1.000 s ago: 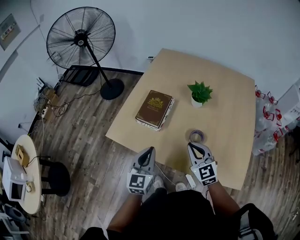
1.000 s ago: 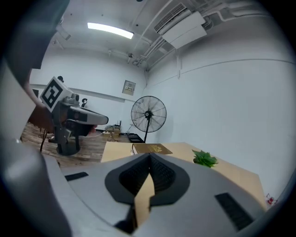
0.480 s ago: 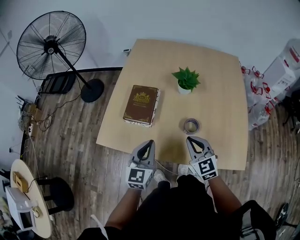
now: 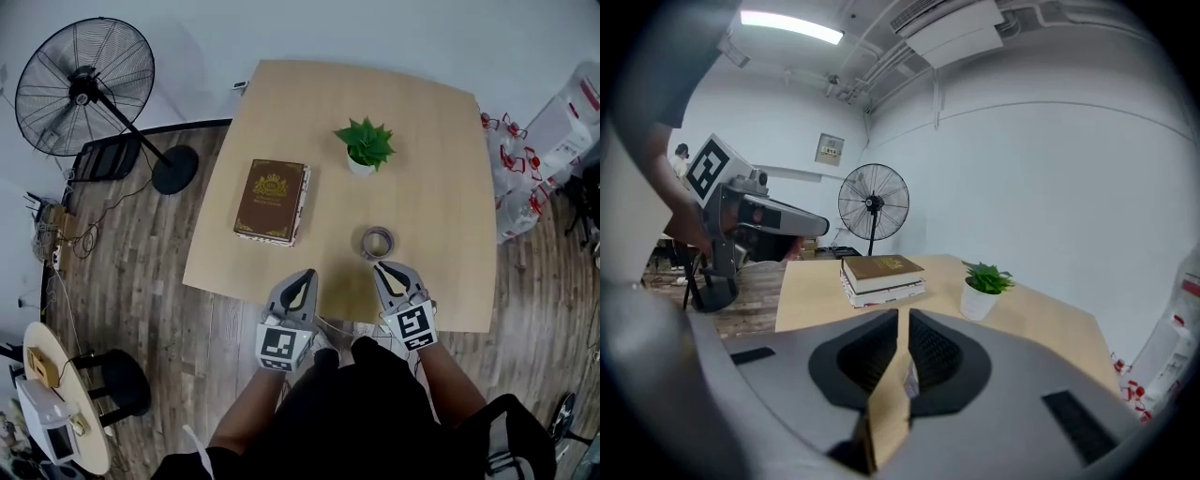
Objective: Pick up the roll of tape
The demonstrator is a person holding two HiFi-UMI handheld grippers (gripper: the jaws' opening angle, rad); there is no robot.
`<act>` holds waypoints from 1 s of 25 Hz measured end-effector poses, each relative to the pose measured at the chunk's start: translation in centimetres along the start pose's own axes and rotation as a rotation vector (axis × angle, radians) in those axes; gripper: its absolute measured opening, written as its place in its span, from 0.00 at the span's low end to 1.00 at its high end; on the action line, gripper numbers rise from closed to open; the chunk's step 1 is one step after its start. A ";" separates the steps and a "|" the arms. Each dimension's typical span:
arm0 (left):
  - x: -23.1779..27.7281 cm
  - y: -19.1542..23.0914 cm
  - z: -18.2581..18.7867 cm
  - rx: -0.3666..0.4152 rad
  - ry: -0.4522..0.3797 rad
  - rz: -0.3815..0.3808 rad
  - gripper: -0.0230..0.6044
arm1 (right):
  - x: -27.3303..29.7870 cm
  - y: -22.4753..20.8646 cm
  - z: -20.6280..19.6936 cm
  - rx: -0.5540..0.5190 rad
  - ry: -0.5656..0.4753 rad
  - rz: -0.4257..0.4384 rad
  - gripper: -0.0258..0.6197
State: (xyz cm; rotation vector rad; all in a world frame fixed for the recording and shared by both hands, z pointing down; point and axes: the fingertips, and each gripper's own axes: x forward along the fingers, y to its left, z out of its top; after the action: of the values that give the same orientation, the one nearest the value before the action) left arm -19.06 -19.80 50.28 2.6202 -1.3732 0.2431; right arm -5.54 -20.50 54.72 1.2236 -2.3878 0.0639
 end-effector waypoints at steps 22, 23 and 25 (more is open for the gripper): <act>3.7 0.1 -3.2 -0.063 0.121 0.063 0.04 | 7.4 -3.6 -13.3 0.211 0.277 0.088 0.82; 3.8 0.2 -3.5 -0.064 0.134 0.065 0.04 | 7.7 -3.7 -13.5 0.212 0.284 0.092 0.82; 4.1 0.4 -3.7 -0.060 0.144 0.070 0.04 | 8.4 -3.9 -13.8 0.213 0.296 0.098 0.82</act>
State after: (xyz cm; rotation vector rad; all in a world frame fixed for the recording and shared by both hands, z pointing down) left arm -17.29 -22.46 54.87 2.4566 -1.4021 0.3850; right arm -1.60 -25.92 69.98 1.0988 -2.2193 0.5056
